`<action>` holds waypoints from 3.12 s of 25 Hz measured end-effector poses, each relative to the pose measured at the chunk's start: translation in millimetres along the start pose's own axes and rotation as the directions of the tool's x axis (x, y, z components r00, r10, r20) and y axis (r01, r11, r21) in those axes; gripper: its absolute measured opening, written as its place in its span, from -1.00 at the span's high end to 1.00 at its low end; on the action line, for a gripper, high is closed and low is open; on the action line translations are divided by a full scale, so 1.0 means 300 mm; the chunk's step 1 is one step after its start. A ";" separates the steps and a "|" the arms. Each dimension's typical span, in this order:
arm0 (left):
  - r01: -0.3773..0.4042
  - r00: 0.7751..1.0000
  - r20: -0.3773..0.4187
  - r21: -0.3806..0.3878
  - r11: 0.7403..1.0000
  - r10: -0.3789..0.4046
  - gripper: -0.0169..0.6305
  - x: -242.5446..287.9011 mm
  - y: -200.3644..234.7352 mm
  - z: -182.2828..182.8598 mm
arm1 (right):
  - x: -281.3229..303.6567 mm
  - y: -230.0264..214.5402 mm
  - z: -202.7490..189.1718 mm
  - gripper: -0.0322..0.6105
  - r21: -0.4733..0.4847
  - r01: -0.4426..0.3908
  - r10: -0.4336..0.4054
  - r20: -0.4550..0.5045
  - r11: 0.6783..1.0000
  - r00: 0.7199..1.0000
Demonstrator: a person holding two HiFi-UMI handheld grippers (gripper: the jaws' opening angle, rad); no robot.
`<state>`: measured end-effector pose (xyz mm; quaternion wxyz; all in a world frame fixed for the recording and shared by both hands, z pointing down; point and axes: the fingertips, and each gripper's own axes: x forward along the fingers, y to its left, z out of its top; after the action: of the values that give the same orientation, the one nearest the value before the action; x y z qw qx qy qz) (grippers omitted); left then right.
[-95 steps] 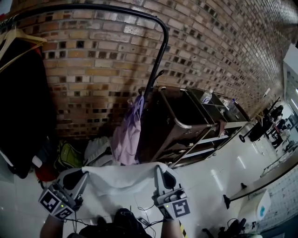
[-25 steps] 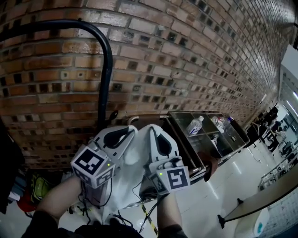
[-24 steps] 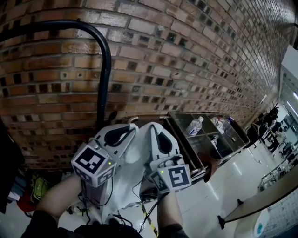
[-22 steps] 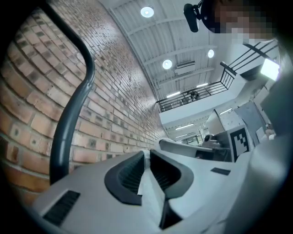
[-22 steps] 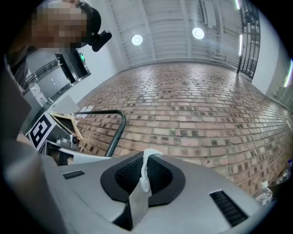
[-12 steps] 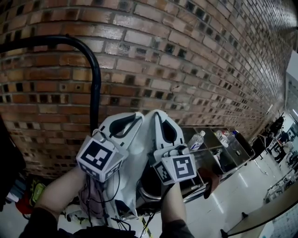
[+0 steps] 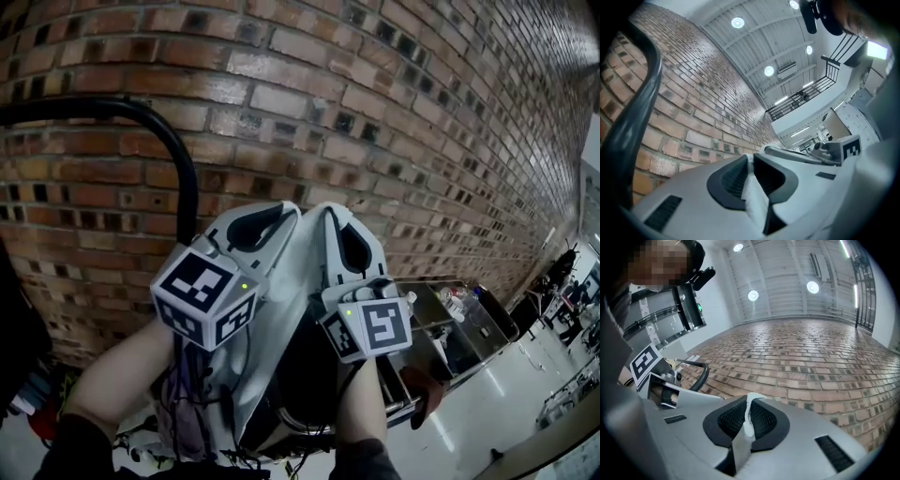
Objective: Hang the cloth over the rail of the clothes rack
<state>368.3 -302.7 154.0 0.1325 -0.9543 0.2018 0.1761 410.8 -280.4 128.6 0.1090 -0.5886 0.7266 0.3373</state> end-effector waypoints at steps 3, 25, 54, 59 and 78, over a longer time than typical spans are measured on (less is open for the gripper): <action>-0.025 1.000 0.007 0.022 0.999 0.025 0.70 0.058 0.052 0.071 | 0.076 -0.047 0.044 0.80 -0.006 -0.010 0.010 0.025 1.000 1.000; -0.127 0.991 0.064 0.125 0.984 0.120 0.70 0.209 0.213 0.470 | 0.206 -0.126 0.352 0.80 -0.017 0.028 -0.024 0.217 0.999 0.976; -0.259 0.958 0.257 0.573 0.778 0.129 0.71 -0.127 0.604 1.052 | 0.507 0.148 0.532 0.80 -0.024 0.011 -0.001 0.359 1.000 0.933; -0.286 0.949 0.288 0.607 0.742 0.130 0.71 -0.292 0.688 1.174 | 0.594 0.278 0.625 0.80 -0.059 0.005 0.017 0.374 0.998 0.927; -0.443 0.896 0.321 0.685 0.578 0.306 0.71 -1.128 0.855 1.264 | 0.715 0.858 0.690 0.80 -0.241 -0.052 0.134 0.338 0.969 0.932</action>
<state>-139.4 -292.0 -103.1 0.4857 -0.7325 0.4409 0.1819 61.5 -299.6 -52.6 0.1526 -0.4920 0.6791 0.5229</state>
